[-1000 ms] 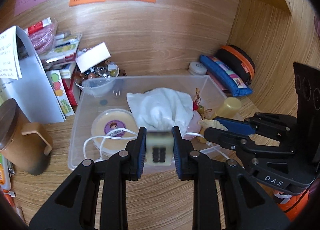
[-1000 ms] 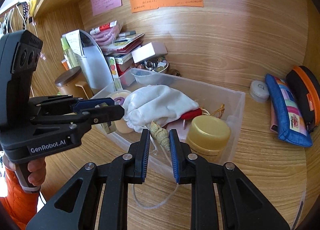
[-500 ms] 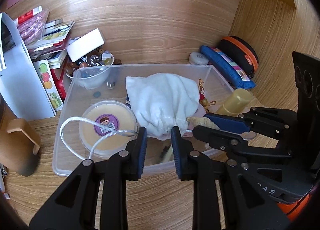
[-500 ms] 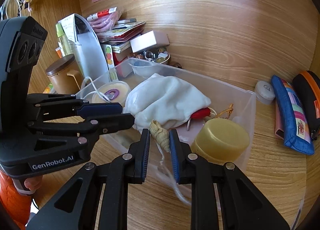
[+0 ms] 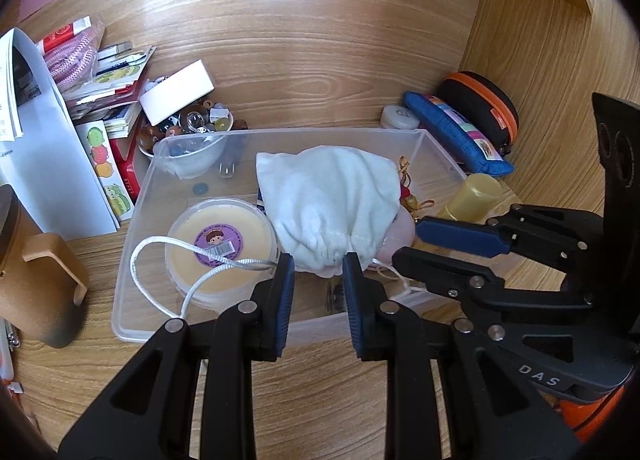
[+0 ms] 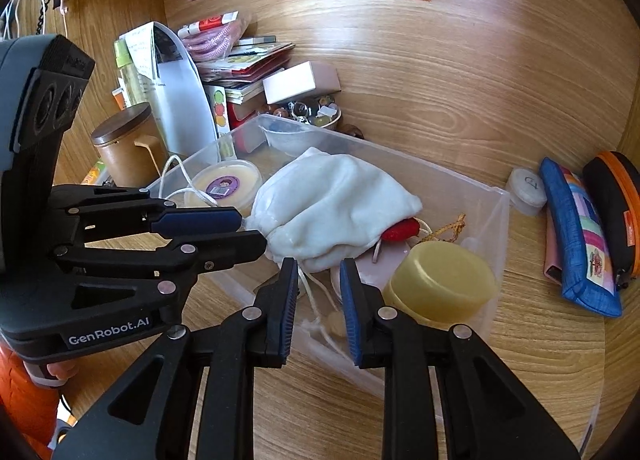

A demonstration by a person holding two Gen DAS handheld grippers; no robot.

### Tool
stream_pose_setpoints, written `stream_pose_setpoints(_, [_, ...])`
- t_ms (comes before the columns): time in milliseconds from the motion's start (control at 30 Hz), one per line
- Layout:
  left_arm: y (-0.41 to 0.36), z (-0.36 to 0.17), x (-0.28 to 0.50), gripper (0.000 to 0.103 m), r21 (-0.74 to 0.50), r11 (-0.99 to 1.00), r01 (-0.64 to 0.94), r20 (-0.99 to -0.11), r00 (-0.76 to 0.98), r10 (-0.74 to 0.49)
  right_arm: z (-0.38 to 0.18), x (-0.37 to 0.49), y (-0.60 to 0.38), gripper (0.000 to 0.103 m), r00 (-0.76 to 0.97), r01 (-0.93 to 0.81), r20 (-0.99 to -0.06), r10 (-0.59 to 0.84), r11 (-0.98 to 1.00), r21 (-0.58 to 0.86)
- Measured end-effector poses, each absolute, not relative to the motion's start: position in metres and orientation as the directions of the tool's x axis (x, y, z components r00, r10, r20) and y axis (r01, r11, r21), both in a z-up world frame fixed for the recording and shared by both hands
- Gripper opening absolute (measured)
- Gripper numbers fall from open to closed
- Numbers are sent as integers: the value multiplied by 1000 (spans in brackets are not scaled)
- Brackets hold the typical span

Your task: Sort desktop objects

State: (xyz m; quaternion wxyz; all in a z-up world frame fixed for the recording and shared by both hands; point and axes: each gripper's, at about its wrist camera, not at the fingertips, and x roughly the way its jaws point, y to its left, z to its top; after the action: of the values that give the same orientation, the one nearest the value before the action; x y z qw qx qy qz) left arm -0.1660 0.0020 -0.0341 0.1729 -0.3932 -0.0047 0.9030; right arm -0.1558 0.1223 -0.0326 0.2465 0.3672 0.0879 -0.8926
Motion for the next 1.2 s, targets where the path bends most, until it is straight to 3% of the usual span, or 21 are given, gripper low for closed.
stream_pose_setpoints(200, [-3, -29, -162, 25, -142, -945, -295, -702, -643, 306, -24, -148, 126, 27, -631, 498, -678, -376, -867, 17])
stream_pose_setpoints(300, [-6, -27, -159, 34, -144, -949, -280, -697, -653, 298, -20, -145, 129, 28, -638, 494, -673, -374, -869, 14])
stream_pose_setpoints(467, [-9, -21, -150, 44, -123, -958, -258, -683, -678, 270, -12, -136, 134, 40, -662, 480, -650, -374, -877, 16])
stream_pose_setpoints(767, [-11, 0, -121, 74, -60, -976, -210, -624, -755, 201, 3, -117, 145, 53, -720, 439, -603, -345, -899, -9])
stream_pose_setpoints(900, [-12, 9, -107, 88, -32, -984, -173, -599, -785, 158, 9, -108, 152, 69, -749, 402, -581, -318, -915, -16])
stream_pose_setpoints(1033, [-14, 23, -88, 95, -47, -988, -150, -562, -813, 150, 17, -98, 160, 82, -782, 366, -551, -293, -930, -25])
stream_pose_setpoints(1200, [-12, 34, -67, 99, -31, -994, -106, -525, -844, 106, 25, -82, 171, 87, -806, 333, -526, -271, -943, -24])
